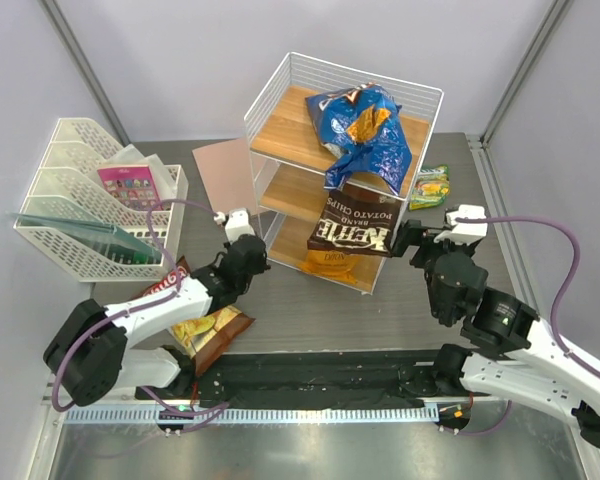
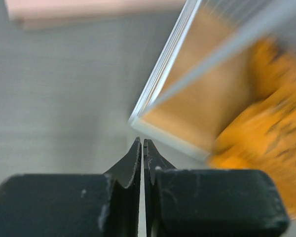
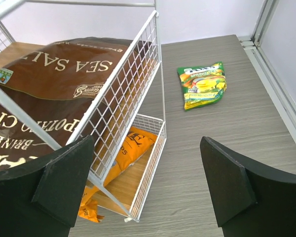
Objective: Place and organize the chips bags onto the shelf
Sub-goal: Adjust the shelf at the center of the board.
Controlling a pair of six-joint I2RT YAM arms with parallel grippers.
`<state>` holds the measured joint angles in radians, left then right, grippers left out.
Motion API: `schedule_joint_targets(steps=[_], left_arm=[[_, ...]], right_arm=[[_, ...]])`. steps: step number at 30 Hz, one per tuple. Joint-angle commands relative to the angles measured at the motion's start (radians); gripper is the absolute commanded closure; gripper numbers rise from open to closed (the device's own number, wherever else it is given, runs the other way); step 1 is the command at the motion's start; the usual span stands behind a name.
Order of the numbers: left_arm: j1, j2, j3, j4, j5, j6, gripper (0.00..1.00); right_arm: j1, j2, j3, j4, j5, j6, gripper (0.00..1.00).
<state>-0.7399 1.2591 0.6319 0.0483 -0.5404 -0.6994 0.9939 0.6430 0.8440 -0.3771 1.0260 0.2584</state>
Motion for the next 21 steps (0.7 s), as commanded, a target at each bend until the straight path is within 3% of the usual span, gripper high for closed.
schedule_joint_targets(steps=[1,6,21], left_arm=[[-0.015,-0.033,-0.055,-0.165,0.037,-0.058,0.95],[-0.027,-0.079,-0.078,-0.188,0.023,-0.074,0.84],[-0.049,-0.118,-0.115,-0.197,0.020,-0.074,0.82]], right_arm=[[0.002,0.038,0.012,0.041,-0.029,0.001,0.05],[-0.011,0.066,0.013,0.073,-0.030,-0.018,0.05],[-0.268,0.236,0.021,0.161,-0.227,-0.019,0.05]])
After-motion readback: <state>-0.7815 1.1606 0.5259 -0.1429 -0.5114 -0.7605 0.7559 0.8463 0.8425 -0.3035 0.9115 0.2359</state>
